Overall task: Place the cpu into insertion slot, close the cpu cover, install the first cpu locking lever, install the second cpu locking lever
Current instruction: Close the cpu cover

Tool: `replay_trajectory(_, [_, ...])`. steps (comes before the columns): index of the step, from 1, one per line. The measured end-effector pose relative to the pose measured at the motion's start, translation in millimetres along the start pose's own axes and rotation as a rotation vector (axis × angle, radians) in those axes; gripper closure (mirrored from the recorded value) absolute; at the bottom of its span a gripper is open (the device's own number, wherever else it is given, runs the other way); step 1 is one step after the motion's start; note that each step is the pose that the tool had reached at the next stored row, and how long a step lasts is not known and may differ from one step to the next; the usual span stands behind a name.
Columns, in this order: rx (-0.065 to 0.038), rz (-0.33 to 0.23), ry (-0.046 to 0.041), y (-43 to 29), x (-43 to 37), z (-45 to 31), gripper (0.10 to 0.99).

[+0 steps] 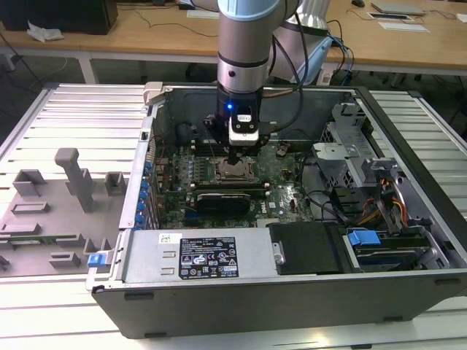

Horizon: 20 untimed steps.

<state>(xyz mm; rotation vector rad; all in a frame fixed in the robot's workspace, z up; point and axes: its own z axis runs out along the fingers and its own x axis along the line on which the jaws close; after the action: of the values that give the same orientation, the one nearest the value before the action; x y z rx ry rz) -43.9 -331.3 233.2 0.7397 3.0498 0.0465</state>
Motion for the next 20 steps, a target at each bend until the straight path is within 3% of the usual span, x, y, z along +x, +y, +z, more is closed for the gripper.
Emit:
replay_trajectory(1, [-0.004, -0.036, -0.0069, 0.0, 0.0, 0.0, 0.98])
replay_trajectory(2, [-0.005, -0.052, -0.008, 0.1, -0.1, 0.0, 0.98])
replay_trajectory(11, [-0.006, -0.254, -0.0038, 0.0, 0.0, 0.1, 0.98])
replay_trajectory(14, [-0.009, -0.337, -0.0069, 0.0, 0.0, 0.1, 0.98])
replay_trajectory(20, [-0.016, -0.466, -0.0251, 0.0, 0.0, 0.2, 0.98])
